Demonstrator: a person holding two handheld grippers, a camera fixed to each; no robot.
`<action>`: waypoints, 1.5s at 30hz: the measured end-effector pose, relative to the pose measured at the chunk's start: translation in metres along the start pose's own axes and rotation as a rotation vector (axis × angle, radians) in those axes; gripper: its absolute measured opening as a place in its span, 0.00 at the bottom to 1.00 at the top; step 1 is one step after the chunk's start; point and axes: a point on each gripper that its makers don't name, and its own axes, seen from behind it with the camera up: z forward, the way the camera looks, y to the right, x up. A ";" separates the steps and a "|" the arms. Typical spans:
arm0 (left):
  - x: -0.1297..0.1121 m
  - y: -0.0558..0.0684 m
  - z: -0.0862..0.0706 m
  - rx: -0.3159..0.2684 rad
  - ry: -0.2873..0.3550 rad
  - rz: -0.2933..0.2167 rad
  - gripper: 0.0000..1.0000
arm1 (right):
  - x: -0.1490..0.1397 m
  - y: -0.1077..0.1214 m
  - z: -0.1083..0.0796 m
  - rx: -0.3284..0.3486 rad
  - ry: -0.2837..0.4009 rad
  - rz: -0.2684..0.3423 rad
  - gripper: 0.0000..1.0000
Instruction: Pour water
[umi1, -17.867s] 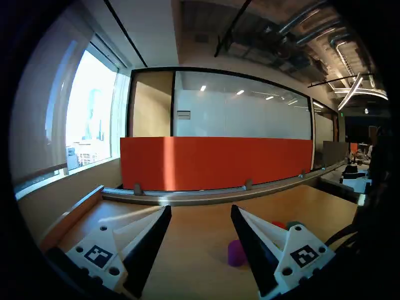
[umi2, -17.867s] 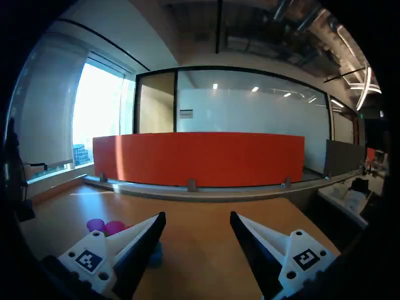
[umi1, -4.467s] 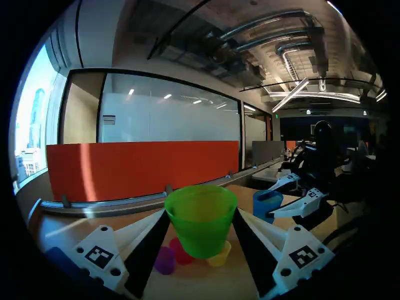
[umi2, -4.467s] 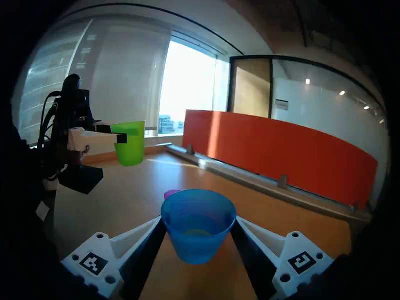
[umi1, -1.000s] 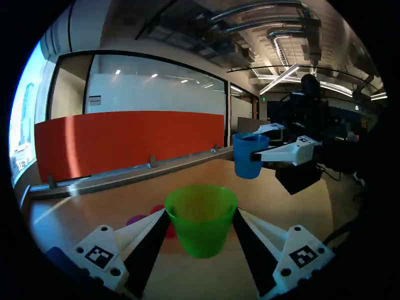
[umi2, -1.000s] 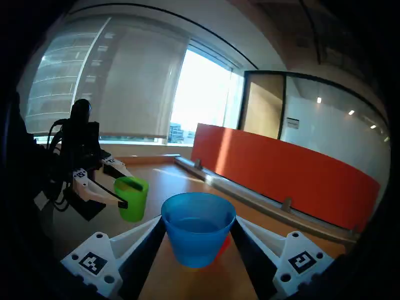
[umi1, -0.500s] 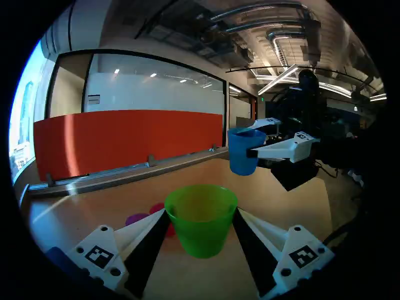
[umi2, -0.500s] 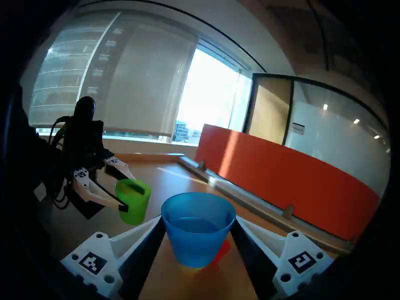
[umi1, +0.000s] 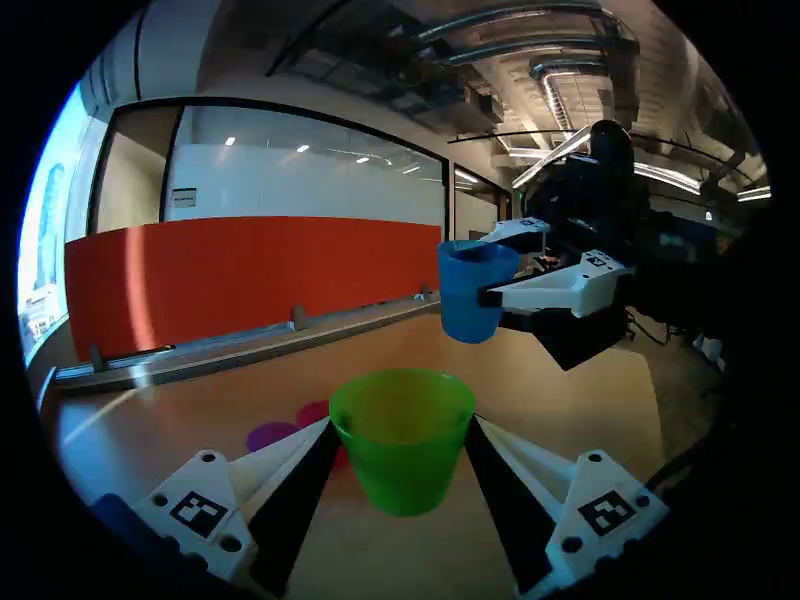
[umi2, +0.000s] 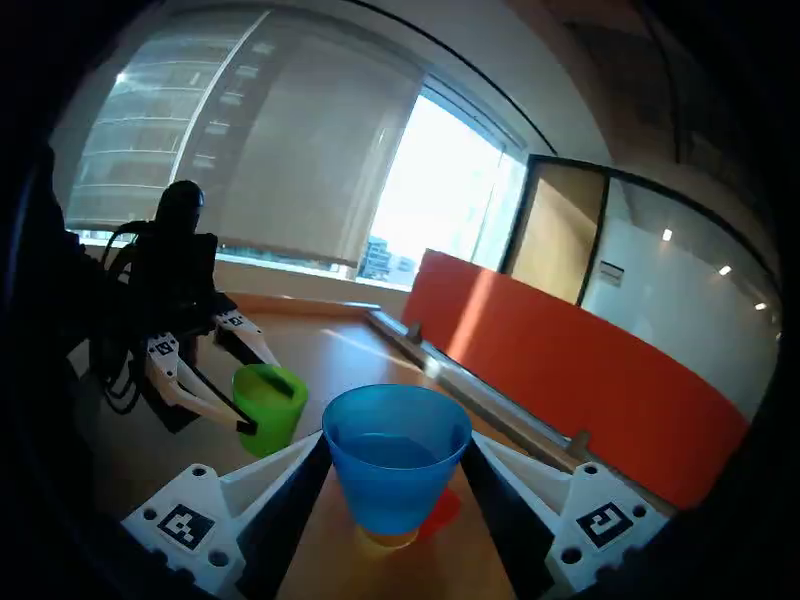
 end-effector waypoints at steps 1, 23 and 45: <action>-0.001 0.000 0.000 -0.001 0.000 -0.001 0.86 | 0.001 0.000 0.001 0.002 0.000 -0.007 0.90; -0.005 0.008 0.000 -0.015 0.012 0.018 0.86 | 0.023 -0.007 0.026 0.051 0.007 -0.128 0.90; -0.007 0.013 0.003 -0.043 0.017 0.023 0.86 | 0.032 -0.009 0.044 0.076 0.001 -0.220 0.90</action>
